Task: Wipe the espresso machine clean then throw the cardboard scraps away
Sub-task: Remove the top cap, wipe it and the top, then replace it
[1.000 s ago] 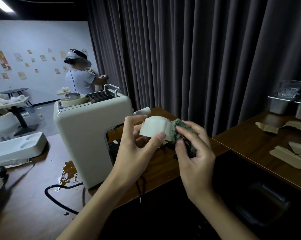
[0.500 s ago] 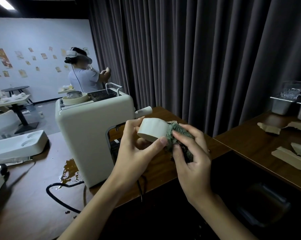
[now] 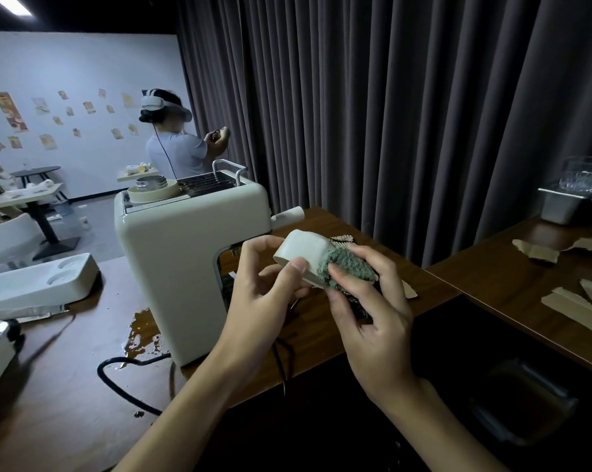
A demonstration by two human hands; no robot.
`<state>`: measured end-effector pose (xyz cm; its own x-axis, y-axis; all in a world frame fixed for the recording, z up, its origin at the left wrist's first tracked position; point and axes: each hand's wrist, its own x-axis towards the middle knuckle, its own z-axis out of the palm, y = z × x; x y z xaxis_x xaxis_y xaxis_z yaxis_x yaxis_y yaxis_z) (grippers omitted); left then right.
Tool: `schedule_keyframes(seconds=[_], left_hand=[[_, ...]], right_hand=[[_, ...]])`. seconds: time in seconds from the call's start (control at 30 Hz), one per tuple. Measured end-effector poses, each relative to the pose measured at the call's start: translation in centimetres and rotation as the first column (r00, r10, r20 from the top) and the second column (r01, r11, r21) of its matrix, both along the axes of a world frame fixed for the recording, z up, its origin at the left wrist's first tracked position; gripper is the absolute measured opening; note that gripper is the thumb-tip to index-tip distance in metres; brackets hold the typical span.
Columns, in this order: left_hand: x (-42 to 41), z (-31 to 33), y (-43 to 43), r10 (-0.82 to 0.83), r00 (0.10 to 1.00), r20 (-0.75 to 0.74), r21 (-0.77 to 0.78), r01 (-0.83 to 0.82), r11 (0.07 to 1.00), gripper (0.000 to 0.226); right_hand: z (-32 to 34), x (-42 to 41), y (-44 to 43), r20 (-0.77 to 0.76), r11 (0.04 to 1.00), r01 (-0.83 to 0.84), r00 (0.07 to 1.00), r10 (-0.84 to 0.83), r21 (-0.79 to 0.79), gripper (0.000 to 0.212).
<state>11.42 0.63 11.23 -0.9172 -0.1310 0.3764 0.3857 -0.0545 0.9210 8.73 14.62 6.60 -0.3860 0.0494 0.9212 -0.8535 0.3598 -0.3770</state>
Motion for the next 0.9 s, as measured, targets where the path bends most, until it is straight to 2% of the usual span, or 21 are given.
schedule_keyframes(seconds=[0.1, 0.13, 0.3, 0.43, 0.57, 0.73, 0.9], left_hand=[[-0.1, -0.2, 0.0, -0.049, 0.998, 0.028, 0.094, 0.046, 0.994, 0.018], [-0.1, -0.3, 0.0, -0.048, 0.998, 0.029, 0.094, 0.045, 0.995, 0.02], [0.2, 0.0, -0.7, 0.003, 0.999, -0.038, -0.133, -0.008, 0.991, 0.042], [0.2, -0.2, -1.4, 0.039, 0.994, -0.098, -0.227, -0.06, 0.972, 0.048], [0.0, -0.7, -1.4, 0.019, 0.994, -0.106, -0.185, -0.038, 0.982, 0.043], [-0.5, -1.1, -1.2, -0.081, 0.996, 0.026, 0.018, 0.08, 0.997, 0.04], [-0.6, -1.0, -1.2, -0.056, 0.998, -0.014, -0.049, 0.055, 0.997, 0.046]], right_hand=[[-0.2, 0.1, 0.0, 0.01, 1.0, -0.018, 1.0, 0.018, -0.002, 0.028], [-0.2, 0.2, 0.0, 0.009, 1.0, -0.014, 1.0, 0.014, -0.001, 0.028], [0.0, 0.5, -0.4, -0.021, 1.0, -0.013, 1.0, 0.014, 0.025, 0.025], [-0.1, 0.3, -0.4, -0.025, 0.999, 0.001, 1.0, 0.0, 0.035, 0.025], [-0.2, 0.0, -0.4, 0.003, 0.999, -0.032, 0.999, 0.032, 0.006, 0.028], [-0.2, 0.1, -0.4, 0.014, 0.999, -0.036, 0.999, 0.036, -0.013, 0.029], [-0.1, 0.1, -0.6, -0.004, 0.999, -0.008, 1.0, 0.008, 0.033, 0.029]])
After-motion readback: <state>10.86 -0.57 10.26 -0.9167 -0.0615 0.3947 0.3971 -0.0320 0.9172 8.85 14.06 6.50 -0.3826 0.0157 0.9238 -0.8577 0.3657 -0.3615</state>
